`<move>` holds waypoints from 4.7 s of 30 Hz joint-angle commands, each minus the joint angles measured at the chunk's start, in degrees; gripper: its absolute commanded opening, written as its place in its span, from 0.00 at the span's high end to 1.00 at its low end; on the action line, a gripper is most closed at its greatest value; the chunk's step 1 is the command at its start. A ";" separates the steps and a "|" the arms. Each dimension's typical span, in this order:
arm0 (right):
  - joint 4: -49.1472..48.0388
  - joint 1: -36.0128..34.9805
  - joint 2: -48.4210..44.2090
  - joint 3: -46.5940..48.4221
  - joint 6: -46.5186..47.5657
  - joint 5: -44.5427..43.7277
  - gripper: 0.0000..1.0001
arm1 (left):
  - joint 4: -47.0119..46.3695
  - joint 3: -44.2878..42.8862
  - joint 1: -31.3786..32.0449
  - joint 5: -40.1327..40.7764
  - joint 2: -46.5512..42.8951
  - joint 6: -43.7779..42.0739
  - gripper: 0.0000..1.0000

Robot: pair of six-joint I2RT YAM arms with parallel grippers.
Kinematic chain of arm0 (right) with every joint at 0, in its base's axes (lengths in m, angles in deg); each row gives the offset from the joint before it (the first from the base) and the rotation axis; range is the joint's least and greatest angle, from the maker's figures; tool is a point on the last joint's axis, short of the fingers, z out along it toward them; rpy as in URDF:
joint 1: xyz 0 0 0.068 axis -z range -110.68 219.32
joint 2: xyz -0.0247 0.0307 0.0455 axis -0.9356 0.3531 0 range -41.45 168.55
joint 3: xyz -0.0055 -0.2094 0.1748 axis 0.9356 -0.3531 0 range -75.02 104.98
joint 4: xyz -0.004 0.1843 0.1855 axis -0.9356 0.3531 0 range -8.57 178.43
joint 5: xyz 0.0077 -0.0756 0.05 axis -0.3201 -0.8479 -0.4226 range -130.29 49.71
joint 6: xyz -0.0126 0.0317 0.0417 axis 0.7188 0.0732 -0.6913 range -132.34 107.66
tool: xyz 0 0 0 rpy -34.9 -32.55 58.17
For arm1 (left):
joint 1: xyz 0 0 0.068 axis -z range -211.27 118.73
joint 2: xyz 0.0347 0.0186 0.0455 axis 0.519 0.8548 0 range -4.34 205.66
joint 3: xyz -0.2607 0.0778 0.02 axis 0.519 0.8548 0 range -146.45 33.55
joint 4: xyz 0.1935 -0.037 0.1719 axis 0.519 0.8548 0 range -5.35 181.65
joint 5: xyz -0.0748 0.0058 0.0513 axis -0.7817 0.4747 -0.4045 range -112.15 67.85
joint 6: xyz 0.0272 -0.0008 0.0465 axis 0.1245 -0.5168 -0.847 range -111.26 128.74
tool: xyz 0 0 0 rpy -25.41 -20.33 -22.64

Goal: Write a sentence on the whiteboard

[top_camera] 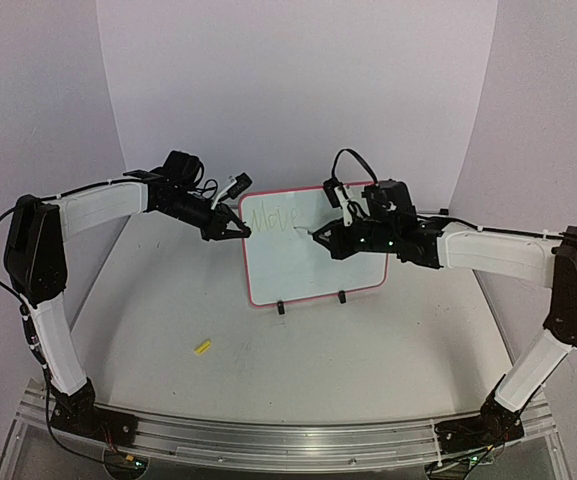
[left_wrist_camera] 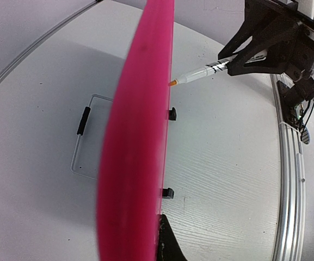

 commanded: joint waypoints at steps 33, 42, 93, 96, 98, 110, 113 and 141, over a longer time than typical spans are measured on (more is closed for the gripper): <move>-2.37 0.59 -8.28 -3.96 -1.28 -3.46 1.00 | 2.33 0.23 0.25 8.63 -0.28 -3.62 1.00; -2.22 1.95 -11.31 -6.76 -0.75 -3.61 1.00 | 2.22 0.21 0.24 8.88 -0.41 -3.70 1.00; -2.18 1.94 -7.31 -4.06 -0.87 -12.19 1.00 | 2.42 0.14 0.50 8.99 0.07 -3.87 1.00; -2.14 1.93 -7.56 -2.93 -0.21 -12.55 1.00 | 2.44 0.12 0.53 8.99 0.03 -3.87 1.00; -2.16 1.96 -7.60 -2.23 0.17 -12.73 1.00 | 2.41 0.14 0.50 8.99 -0.01 -3.87 1.00; -1.87 1.96 -7.41 -1.60 0.86 -12.91 1.00 | 2.39 0.20 0.56 8.98 -0.02 -3.91 1.00; -1.89 1.96 -7.22 -2.32 0.52 -12.91 1.00 | 2.44 0.21 0.54 8.99 0.01 -3.92 1.00; -1.87 1.94 -6.91 -2.39 0.34 -16.22 1.00 | 2.49 0.21 0.59 8.89 -0.11 -3.98 1.00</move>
